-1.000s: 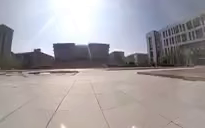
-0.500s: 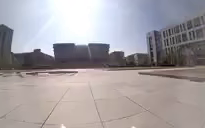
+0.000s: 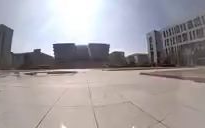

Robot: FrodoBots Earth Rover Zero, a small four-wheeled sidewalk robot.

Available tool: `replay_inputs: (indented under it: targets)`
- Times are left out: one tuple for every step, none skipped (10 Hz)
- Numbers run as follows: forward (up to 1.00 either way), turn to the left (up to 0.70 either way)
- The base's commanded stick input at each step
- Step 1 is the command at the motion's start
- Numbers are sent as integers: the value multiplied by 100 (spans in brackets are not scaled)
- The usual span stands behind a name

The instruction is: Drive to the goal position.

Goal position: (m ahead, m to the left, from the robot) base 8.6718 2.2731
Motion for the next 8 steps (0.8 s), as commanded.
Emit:
replay_inputs:
  targets:
    - [70,0]
    - [70,0]
    - [70,0]
    - [70,0]
    - [70,0]
    - [70,0]
    - [70,0]
    - [70,0]
